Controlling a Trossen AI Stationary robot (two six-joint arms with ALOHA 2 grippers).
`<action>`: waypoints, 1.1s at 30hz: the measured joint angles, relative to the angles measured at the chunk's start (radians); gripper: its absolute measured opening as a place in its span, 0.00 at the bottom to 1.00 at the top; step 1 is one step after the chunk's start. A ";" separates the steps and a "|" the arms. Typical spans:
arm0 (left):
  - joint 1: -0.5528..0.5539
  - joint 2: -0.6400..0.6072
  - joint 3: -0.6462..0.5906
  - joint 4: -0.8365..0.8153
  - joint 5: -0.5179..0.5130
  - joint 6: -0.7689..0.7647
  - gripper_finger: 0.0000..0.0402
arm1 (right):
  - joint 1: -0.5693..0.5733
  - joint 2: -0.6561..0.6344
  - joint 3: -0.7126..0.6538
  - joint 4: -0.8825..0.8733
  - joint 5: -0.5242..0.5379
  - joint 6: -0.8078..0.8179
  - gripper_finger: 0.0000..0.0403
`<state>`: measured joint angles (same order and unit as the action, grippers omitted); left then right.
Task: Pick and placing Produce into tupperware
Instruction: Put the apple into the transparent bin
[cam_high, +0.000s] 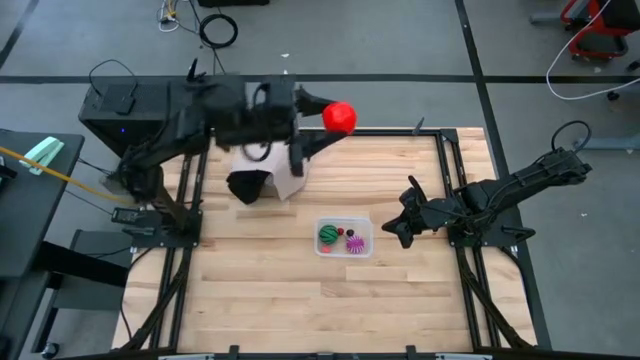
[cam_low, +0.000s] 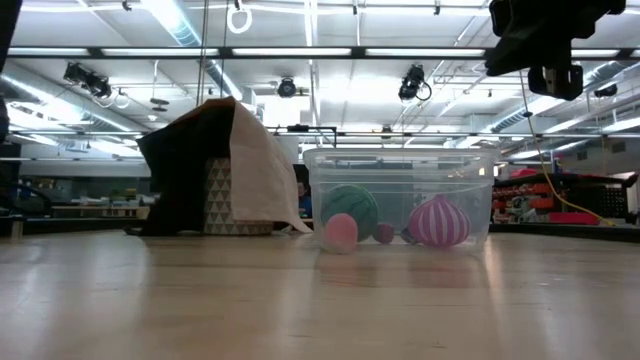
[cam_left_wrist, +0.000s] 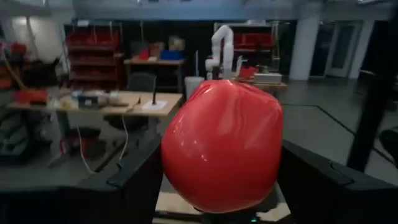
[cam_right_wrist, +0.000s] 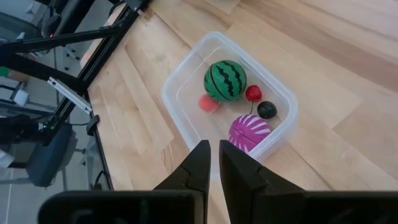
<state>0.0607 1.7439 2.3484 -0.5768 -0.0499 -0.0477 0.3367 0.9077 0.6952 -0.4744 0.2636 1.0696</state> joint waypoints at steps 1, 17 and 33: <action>0.006 0.013 0.001 0.021 0.023 -0.001 0.68 | 0.000 0.000 0.000 -0.001 -0.002 0.000 0.10; 0.108 0.220 0.000 0.168 0.329 -0.072 0.69 | 0.000 0.000 0.000 -0.008 -0.030 0.008 0.10; 0.091 0.259 0.000 -0.221 0.332 0.053 0.68 | 0.000 0.000 0.000 -0.041 -0.057 0.001 0.10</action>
<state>0.1518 2.0030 2.3489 -0.7973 0.2817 0.0054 0.3370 0.9077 0.6952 -0.5149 0.2068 1.0705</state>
